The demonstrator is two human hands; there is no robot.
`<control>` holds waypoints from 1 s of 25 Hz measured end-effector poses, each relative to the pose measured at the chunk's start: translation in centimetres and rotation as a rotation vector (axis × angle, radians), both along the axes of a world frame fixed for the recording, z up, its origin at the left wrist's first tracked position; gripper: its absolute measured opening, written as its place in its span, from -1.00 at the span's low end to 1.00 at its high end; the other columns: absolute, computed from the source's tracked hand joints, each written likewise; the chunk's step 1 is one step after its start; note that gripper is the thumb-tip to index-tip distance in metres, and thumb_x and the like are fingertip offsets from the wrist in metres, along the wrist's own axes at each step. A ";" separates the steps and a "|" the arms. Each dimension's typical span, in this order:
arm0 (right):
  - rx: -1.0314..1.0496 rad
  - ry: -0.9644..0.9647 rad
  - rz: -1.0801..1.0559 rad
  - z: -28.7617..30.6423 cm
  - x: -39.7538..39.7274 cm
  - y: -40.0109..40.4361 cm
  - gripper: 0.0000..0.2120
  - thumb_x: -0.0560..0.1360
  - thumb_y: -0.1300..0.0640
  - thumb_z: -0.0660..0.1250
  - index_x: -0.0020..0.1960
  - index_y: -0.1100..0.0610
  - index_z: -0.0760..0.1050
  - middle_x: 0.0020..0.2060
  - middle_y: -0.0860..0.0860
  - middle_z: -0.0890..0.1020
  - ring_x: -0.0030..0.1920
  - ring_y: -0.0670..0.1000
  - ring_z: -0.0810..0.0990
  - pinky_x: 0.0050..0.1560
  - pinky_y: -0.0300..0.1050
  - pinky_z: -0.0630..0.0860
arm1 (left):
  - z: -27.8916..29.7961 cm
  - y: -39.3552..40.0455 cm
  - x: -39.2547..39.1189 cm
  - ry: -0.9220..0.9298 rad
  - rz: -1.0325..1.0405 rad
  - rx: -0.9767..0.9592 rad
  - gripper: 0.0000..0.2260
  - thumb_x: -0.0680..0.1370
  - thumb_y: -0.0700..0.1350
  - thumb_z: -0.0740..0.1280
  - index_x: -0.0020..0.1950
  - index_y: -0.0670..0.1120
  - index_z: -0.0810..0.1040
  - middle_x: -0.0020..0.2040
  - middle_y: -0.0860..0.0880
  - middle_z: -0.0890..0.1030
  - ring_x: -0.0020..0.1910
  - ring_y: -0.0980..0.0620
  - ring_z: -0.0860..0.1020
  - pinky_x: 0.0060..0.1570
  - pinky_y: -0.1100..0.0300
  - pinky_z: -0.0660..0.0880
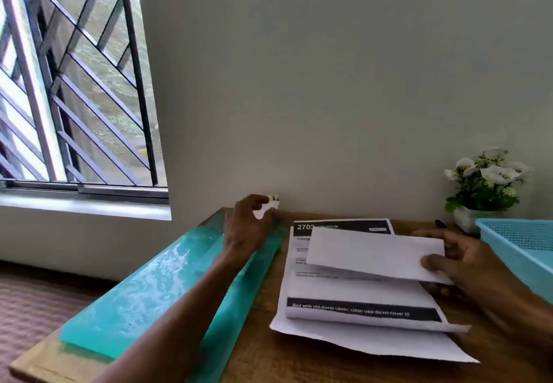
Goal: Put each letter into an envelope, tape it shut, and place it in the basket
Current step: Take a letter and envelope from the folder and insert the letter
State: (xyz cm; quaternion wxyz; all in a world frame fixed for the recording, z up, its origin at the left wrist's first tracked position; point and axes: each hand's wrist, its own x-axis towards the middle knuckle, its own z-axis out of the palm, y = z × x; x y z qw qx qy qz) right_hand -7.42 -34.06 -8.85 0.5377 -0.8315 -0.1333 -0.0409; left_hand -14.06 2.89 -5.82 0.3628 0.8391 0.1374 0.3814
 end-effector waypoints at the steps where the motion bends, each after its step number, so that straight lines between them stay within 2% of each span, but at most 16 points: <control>1: -0.097 -0.043 0.024 0.2 -0.2 0.0 -0.58 0.52 0.06 0.52 0.32 -0.22 0.54 0.17 0.00 0.69 0.04 0.05 0.71 0.03 0.10 0.71 | -0.4 1.0 0.0 0.071 0.067 0.100 -0.67 0.60 0.02 0.44 0.35 0.00 0.60 0.30 -0.07 0.65 0.26 -0.08 0.59 0.20 0.08 0.50; 3: -0.261 -0.116 0.043 0.5 -0.9 0.2 -0.56 0.51 -0.07 0.52 0.34 -0.25 0.48 0.20 -0.08 0.62 0.13 -0.02 0.64 0.11 -0.02 0.64 | -1.3 2.0 0.2 0.207 0.089 0.128 -0.60 0.62 0.03 0.41 0.44 -0.03 0.52 0.42 -0.16 0.56 0.38 -0.18 0.50 0.30 -0.02 0.46; 5: -0.288 -0.138 0.036 0.6 -1.3 0.6 -0.50 0.46 -0.14 0.53 0.36 -0.20 0.48 0.17 -0.09 0.60 0.14 -0.04 0.62 0.07 -0.11 0.60 | -1.9 2.4 0.5 0.299 0.083 0.135 -0.56 0.64 0.06 0.36 0.48 -0.07 0.47 0.48 -0.18 0.49 0.45 -0.21 0.42 0.40 -0.09 0.41; 7: -0.274 -0.140 0.035 0.6 -1.8 0.9 -0.46 0.41 -0.19 0.55 0.33 -0.16 0.50 0.11 -0.10 0.60 0.06 -0.10 0.61 -0.08 -0.24 0.53 | -1.6 3.1 1.2 0.363 0.138 0.151 -0.55 0.66 0.10 0.31 0.47 -0.13 0.48 0.47 -0.20 0.49 0.42 -0.22 0.45 0.40 -0.10 0.45; 9: -0.289 -0.129 0.045 0.7 -2.1 1.0 -0.41 0.30 -0.30 0.52 0.28 -0.19 0.51 0.08 -0.11 0.61 0.00 -0.16 0.60 -0.14 -0.29 0.51 | -0.9 4.4 2.1 0.440 0.200 0.156 -0.51 0.65 0.17 0.30 0.40 -0.16 0.53 0.40 -0.20 0.55 0.35 -0.21 0.51 0.34 -0.09 0.51; 11: -0.312 -0.107 0.038 0.7 -1.9 1.1 -0.38 0.19 -0.41 0.47 0.21 -0.25 0.51 0.07 -0.12 0.63 0.02 -0.13 0.63 -0.06 -0.19 0.58 | -0.8 5.3 2.9 0.505 0.249 0.160 -0.40 0.57 0.31 0.34 0.38 -0.14 0.55 0.36 -0.18 0.57 0.33 -0.20 0.51 0.31 -0.09 0.52; 13: -0.314 -0.104 0.012 0.4 -1.2 1.0 -0.34 0.11 -0.51 0.47 0.14 -0.30 0.53 0.06 -0.18 0.66 0.04 -0.09 0.67 0.06 -0.05 0.64 | -1.5 5.8 3.3 0.501 0.299 0.160 -0.28 0.46 0.39 0.41 0.43 -0.08 0.50 0.40 -0.16 0.50 0.39 -0.22 0.41 0.33 -0.11 0.47; 16: -0.274 -0.116 -0.031 -1.9 1.5 -0.3 -0.25 0.05 -0.61 0.49 0.19 -0.39 0.54 0.00 -0.24 0.71 0.03 -0.08 0.72 0.10 0.06 0.68 | -2.6 6.2 4.0 0.444 0.313 0.123 -0.24 0.40 0.41 0.45 0.45 0.00 0.46 0.44 -0.15 0.44 0.44 -0.22 0.34 0.36 -0.13 0.41; 18: -0.298 -0.122 -0.029 -4.6 4.9 -1.8 -0.26 0.12 -0.57 0.53 0.25 -0.40 0.51 0.02 -0.24 0.73 0.00 -0.10 0.74 0.00 0.01 0.72 | -2.8 6.7 4.1 0.441 0.310 0.094 -0.25 0.40 0.39 0.46 0.45 -0.01 0.46 0.44 -0.13 0.45 0.44 -0.21 0.34 0.38 -0.15 0.39; 20: -0.358 -0.199 -0.001 -7.0 7.6 -2.9 -0.27 0.23 -0.51 0.52 0.35 -0.34 0.49 0.09 -0.30 0.71 0.04 -0.16 0.74 -0.05 -0.16 0.72 | -2.8 7.3 4.0 0.421 0.298 0.055 -0.31 0.43 0.34 0.48 0.43 0.01 0.47 0.42 -0.11 0.48 0.42 -0.18 0.37 0.38 -0.13 0.39; 21: -0.357 -0.230 -0.013 -7.7 8.6 -3.4 -0.25 0.25 -0.49 0.53 0.38 -0.31 0.48 0.11 -0.33 0.70 0.03 -0.19 0.74 -0.09 -0.20 0.71 | -2.8 7.5 4.0 0.388 0.290 0.035 -0.38 0.45 0.29 0.49 0.40 0.02 0.48 0.39 -0.10 0.50 0.39 -0.17 0.40 0.37 -0.11 0.40; 23: -0.302 -0.202 -0.068 -8.4 9.6 -4.1 -0.19 0.20 -0.47 0.58 0.38 -0.30 0.48 0.06 -0.36 0.72 -0.06 -0.21 0.76 -0.24 -0.11 0.74 | -2.9 7.6 4.1 0.287 0.285 -0.007 -0.57 0.52 0.16 0.46 0.30 0.01 0.52 0.30 -0.11 0.58 0.30 -0.15 0.48 0.31 -0.10 0.46; 25: -0.304 -0.197 -0.080 -8.2 9.7 -3.9 -0.18 0.17 -0.49 0.59 0.38 -0.33 0.48 0.01 -0.39 0.72 -0.10 -0.26 0.75 -0.29 -0.19 0.71 | -2.7 7.7 4.2 0.178 0.272 -0.073 -0.76 0.59 0.05 0.41 0.19 -0.03 0.57 0.21 -0.12 0.65 0.15 -0.11 0.56 0.19 -0.06 0.54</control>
